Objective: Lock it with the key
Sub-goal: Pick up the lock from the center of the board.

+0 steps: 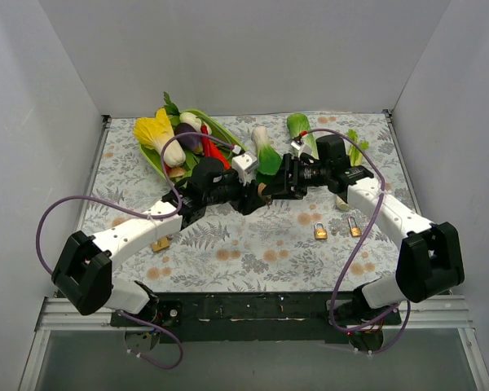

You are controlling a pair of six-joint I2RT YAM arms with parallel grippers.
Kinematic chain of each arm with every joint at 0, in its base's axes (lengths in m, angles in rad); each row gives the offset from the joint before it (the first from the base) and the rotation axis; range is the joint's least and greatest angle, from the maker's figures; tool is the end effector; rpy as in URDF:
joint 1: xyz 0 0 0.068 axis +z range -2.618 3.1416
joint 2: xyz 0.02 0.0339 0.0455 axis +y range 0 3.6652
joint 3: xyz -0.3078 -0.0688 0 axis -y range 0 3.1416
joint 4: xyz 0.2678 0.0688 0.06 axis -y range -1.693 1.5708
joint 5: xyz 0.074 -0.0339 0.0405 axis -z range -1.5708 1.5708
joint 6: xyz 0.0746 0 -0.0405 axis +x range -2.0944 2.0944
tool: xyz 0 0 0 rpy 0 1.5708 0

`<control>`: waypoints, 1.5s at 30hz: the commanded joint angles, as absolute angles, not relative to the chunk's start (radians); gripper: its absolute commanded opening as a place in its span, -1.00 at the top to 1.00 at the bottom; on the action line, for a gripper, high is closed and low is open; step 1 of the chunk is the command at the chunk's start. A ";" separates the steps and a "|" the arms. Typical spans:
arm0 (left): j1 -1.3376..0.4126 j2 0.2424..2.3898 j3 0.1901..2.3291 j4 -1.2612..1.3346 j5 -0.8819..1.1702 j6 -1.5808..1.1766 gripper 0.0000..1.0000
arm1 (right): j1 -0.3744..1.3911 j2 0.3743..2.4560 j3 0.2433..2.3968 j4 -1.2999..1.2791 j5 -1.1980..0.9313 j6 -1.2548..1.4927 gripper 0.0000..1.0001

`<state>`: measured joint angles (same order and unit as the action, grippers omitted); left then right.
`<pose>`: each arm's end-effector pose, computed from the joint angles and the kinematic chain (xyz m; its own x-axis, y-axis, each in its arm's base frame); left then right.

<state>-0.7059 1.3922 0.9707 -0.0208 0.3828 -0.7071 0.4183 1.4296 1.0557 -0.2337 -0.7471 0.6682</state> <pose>0.2587 -0.2571 0.3003 -0.8055 -0.1052 -0.5832 0.4412 0.5506 -0.7087 0.3025 0.1900 0.3028 -0.9100 0.0929 -0.4041 -0.3109 0.4920 0.8132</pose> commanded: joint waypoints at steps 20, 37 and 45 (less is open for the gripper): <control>-0.733 1.313 0.971 0.141 0.370 -0.733 1.00 | 0.454 1.462 1.075 -0.198 -0.782 0.603 -0.11; -0.503 1.172 1.041 -0.346 0.695 -0.381 -0.79 | 0.414 1.414 1.089 -0.275 -0.963 0.443 0.97; -0.456 1.170 1.052 -0.656 0.840 0.098 -0.72 | 0.460 1.390 1.091 -0.406 -1.089 0.296 0.97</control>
